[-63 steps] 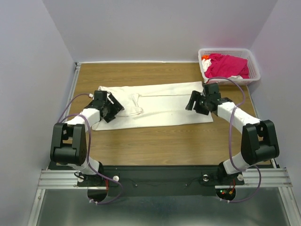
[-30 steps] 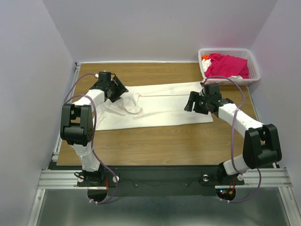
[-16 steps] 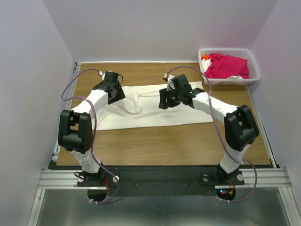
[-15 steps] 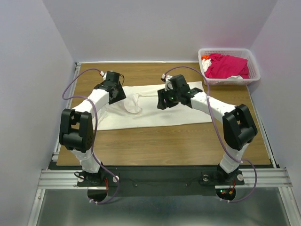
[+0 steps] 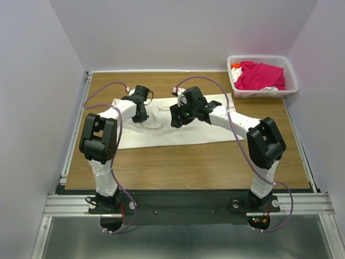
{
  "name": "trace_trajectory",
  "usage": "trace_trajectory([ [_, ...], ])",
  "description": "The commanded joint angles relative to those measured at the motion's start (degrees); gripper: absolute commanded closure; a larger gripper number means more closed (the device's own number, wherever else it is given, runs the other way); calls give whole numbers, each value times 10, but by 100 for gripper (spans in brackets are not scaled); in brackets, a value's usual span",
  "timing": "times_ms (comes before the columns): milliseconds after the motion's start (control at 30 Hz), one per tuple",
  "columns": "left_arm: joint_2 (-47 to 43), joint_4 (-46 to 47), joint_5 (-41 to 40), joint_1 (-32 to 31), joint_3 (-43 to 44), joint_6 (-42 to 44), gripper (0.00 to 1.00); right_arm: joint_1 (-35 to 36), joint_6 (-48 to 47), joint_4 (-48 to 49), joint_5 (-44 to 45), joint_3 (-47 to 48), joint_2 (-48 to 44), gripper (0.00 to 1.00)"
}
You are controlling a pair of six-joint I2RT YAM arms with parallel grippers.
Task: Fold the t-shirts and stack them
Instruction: Fold the tshirt
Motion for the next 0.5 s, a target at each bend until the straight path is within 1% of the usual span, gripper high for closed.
trace_trajectory([
  [0,-1,-13,-28,-1,41,-1,79,20,-18,28,-15,30,13,39],
  [33,2,-17,-28,-1,48,0,88,20,-18,28,-18,33,15,39],
  [67,4,-18,-31,-1,55,0,92,22,-17,29,-19,36,16,39],
  [133,11,-24,-32,0,76,1,95,22,-17,31,-19,37,19,39],
  [300,37,-37,-22,7,127,0,95,22,-23,34,-16,42,24,39],
  [467,64,-34,0,24,151,-5,94,22,-25,34,-14,42,26,39],
])
